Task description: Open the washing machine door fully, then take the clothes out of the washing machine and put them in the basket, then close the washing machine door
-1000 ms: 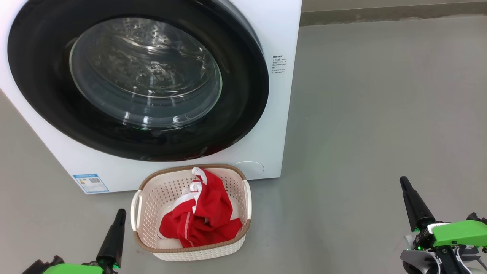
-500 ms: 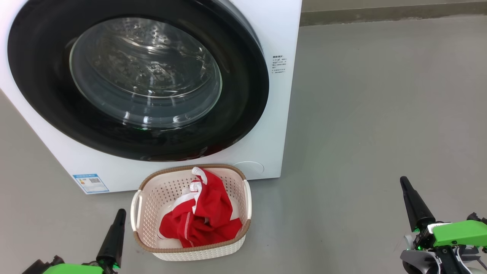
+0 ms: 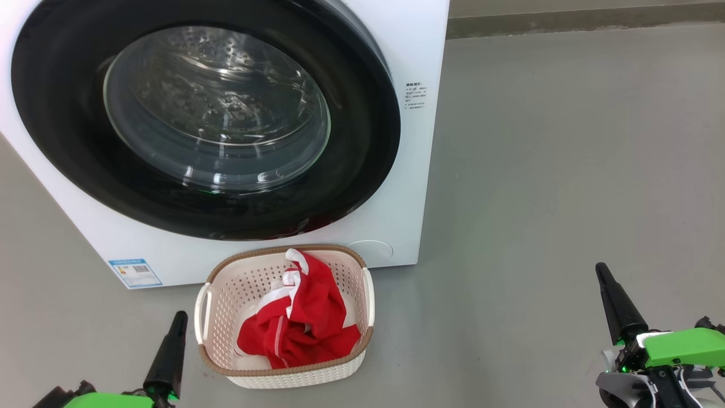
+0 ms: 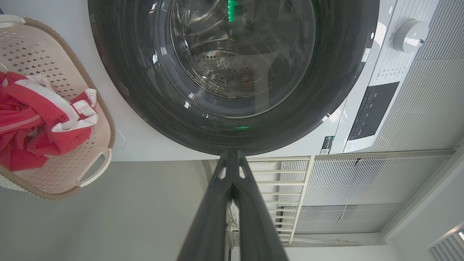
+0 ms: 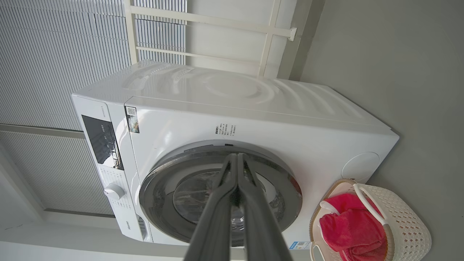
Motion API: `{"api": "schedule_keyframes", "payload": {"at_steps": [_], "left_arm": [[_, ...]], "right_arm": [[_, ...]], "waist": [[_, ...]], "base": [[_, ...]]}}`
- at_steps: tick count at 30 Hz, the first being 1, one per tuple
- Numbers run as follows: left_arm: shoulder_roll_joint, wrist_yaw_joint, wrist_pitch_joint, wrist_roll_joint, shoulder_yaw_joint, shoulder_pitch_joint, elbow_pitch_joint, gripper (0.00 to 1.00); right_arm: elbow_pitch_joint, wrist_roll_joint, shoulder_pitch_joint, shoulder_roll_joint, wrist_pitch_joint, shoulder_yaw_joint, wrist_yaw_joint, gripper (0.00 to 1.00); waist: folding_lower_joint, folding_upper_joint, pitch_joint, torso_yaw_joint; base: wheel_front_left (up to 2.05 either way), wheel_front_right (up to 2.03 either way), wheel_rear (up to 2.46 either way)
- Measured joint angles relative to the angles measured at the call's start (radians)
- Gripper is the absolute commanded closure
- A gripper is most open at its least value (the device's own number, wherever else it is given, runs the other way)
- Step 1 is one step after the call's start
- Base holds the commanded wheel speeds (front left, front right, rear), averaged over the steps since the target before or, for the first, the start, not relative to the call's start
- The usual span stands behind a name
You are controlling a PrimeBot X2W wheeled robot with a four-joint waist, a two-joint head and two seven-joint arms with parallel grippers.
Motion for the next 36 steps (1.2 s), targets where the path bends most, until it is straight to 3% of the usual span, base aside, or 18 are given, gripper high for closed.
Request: {"api": "schedule_keyframes", "payload": {"at_steps": [36], "left_arm": [[0.000, 0.000, 0.000, 0.000, 0.000, 0.000, 0.000, 1.00]], "right_arm": [[0.000, 0.000, 0.000, 0.000, 0.000, 0.000, 0.000, 1.00]], "waist": [[0.0000, 0.0000, 0.000, 0.000]], "base": [[0.00, 0.00, 0.00]]}}
